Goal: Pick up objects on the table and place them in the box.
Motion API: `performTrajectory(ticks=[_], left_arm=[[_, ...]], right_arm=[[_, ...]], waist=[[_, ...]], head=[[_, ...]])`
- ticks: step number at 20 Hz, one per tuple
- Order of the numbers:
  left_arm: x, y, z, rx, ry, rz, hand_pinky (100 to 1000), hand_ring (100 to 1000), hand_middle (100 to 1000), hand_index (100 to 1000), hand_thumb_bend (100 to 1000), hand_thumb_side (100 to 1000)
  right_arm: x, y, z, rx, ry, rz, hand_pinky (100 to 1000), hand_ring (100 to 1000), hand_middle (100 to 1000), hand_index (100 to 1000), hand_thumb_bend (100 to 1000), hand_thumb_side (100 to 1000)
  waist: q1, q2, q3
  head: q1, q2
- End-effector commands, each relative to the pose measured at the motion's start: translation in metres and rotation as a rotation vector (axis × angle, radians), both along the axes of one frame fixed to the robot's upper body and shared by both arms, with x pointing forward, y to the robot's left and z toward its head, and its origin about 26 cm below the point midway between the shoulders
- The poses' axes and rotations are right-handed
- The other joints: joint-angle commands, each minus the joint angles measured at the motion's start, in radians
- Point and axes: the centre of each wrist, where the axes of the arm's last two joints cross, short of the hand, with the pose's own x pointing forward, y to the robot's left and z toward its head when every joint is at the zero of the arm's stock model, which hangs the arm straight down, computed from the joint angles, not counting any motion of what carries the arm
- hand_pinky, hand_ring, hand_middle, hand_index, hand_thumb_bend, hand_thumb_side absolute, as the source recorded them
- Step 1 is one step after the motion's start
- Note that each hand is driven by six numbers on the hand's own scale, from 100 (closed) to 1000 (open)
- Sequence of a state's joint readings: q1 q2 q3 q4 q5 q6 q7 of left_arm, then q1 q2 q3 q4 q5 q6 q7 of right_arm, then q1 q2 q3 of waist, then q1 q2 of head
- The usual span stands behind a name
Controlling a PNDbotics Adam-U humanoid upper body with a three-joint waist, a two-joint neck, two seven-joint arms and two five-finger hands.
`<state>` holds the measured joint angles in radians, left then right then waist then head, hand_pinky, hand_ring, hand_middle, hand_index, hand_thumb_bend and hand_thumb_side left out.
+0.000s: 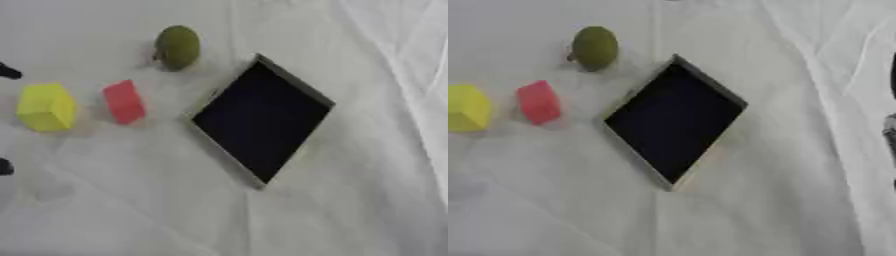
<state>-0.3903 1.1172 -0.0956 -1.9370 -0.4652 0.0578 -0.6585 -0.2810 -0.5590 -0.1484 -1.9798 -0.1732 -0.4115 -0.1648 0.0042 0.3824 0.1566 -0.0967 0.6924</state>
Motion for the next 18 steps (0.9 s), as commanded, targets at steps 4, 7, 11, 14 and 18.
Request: performTrajectory(ticks=[4,7,11,14,18], left_arm=[[0.012,0.019,0.005,-0.014,-0.018,0.093,956,949,885,984,632,470],[0.022,0.029,0.006,-0.035,-0.013,0.137,948,943,881,976,620,454],[0.034,0.039,0.006,-0.059,0.000,0.169,931,935,877,970,583,411],[0.042,0.042,0.004,-0.075,0.031,0.168,926,934,876,967,559,380],[0.049,0.042,-0.001,-0.103,0.092,0.139,926,941,884,971,527,298]], right_arm=[[-0.003,0.002,0.007,-0.020,-0.017,0.015,833,876,723,789,100,651],[-0.003,0.003,0.007,-0.022,-0.012,0.020,833,876,722,787,100,651],[-0.002,0.004,0.006,-0.020,-0.005,0.024,833,877,721,786,100,652],[-0.002,0.005,0.006,-0.019,-0.002,0.028,833,877,721,785,100,652],[-0.002,0.006,0.006,-0.016,0.001,0.033,833,877,720,784,100,653]], waist=[[0.002,-0.008,-0.002],[0.003,-0.007,-0.004],[0.005,-0.004,-0.007],[0.006,-0.001,-0.010],[0.009,0.005,-0.016]], head=[[0.008,-0.010],[0.010,-0.009],[0.014,-0.009],[0.016,-0.009],[0.017,-0.010]])
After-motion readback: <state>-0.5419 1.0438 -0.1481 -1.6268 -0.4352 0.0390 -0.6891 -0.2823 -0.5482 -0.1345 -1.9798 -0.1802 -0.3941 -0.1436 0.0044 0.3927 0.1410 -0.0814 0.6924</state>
